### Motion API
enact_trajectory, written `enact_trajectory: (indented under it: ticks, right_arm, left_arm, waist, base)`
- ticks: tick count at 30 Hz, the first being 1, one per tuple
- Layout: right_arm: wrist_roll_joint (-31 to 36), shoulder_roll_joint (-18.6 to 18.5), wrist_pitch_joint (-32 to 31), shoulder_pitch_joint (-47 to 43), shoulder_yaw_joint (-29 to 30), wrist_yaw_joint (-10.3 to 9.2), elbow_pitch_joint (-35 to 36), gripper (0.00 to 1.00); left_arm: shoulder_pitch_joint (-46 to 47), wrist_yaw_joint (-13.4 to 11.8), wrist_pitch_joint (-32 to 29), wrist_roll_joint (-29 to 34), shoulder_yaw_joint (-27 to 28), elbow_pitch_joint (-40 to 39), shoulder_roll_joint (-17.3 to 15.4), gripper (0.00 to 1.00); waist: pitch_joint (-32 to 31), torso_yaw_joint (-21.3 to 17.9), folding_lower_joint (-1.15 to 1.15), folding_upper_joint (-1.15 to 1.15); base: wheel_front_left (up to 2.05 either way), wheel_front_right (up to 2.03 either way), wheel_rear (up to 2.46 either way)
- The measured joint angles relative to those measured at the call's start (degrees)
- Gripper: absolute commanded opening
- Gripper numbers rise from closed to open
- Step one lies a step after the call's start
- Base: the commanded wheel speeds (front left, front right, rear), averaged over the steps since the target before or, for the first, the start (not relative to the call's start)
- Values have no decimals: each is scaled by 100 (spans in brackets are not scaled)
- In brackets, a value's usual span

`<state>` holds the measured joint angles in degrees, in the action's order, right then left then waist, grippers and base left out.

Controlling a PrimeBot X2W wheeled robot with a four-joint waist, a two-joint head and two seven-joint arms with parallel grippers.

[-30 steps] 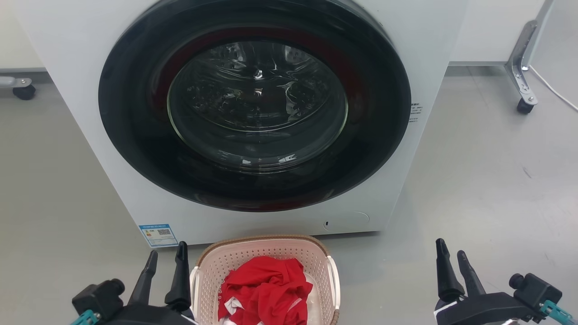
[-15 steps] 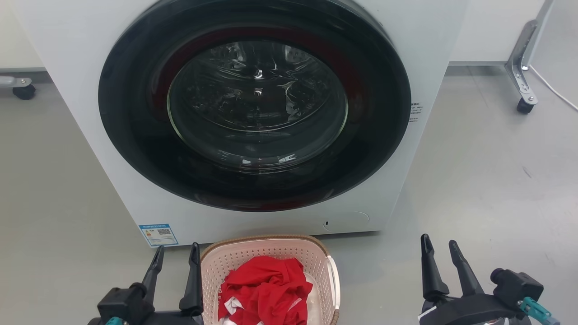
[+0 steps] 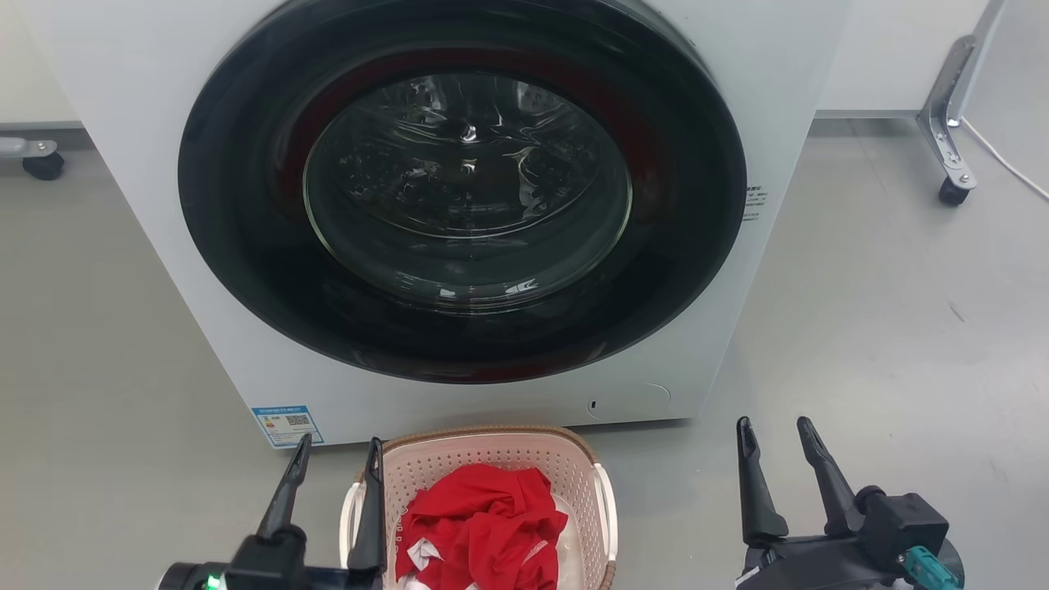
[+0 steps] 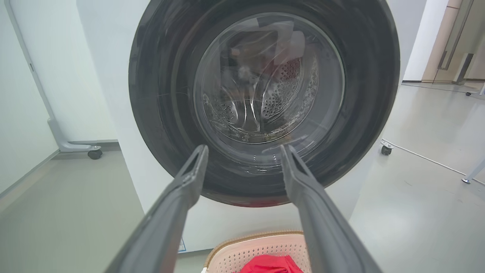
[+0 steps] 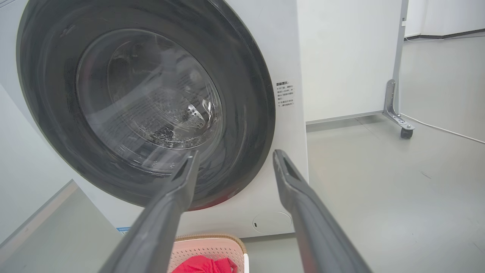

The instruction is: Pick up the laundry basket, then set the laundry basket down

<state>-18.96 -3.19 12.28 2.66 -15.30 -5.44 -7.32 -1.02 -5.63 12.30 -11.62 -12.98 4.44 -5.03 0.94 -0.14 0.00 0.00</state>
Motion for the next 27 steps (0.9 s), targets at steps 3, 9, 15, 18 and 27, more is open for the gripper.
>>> enact_trajectory:
  ticks: [3, 9, 15, 18, 27]
  right_arm:
    - [236, -2, 53, -1, -51, -20, 69, 100]
    - [754, -8, 194, -2, -175, -101, 163, 100]
    - [877, -9, 218, -7, -194, -114, 190, 100]
    - [878, -9, 218, -10, -189, -113, 192, 100]
    - [889, -8, 218, -62, -170, -110, 203, 100]
  left_arm:
    - [-75, -49, 51, 267, -23, -20, 2, 100]
    - [-75, -145, 200, 802, -64, -122, 5, 100]
    - [-84, -147, 202, 924, -62, -136, 15, 100]
    - [-93, -147, 202, 925, -52, -136, 21, 100]
    - [-197, -147, 202, 927, -16, -131, 74, 100]
  waist:
    - [0, 1, 0, 0]
    - [5, 0, 0, 0]
    - [12, 0, 0, 0]
    - [13, 1, 0, 0]
    - [-3, 8, 0, 0]
  base:
    - [0, 0, 0]
    - [0, 0, 0]
    - [0, 0, 0]
    - [0, 0, 0]
    - [0, 0, 0]
